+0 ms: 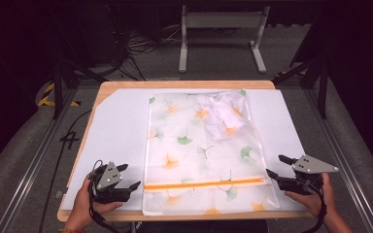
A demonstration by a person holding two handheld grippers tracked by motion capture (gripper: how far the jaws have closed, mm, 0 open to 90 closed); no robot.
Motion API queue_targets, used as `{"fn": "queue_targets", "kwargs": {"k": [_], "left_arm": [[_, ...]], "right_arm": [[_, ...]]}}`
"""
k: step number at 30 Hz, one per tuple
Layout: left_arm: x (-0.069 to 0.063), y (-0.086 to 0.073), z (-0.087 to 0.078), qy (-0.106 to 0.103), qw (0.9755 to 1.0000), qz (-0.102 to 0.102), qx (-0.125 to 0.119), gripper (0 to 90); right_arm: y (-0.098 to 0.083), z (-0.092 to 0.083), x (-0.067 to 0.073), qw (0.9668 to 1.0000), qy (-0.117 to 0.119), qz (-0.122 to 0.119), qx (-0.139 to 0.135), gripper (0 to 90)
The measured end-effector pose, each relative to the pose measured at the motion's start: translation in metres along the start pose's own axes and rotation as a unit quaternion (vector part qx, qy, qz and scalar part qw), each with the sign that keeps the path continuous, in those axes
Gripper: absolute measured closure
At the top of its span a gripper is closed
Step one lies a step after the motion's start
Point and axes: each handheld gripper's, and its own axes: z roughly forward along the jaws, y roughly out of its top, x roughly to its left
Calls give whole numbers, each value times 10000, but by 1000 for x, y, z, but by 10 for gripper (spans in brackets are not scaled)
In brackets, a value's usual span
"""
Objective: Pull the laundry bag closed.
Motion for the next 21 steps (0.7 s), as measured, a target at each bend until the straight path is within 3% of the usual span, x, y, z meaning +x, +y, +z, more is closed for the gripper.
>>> {"fn": "queue_targets", "kwargs": {"k": [9,15,21], "left_arm": [[23,-7,-3,185,9990,-351,-196,172],[36,-16,-6,228,9976,-572,-327,152],[45,-26,-9,215,9960,-745,-454,123]], "right_arm": [[4,4,-16,9997,-208,-93,-91,224],[-1,4,-29,9992,-354,76,-184,179],[-13,2,-39,9973,-537,405,-290,148]]}}
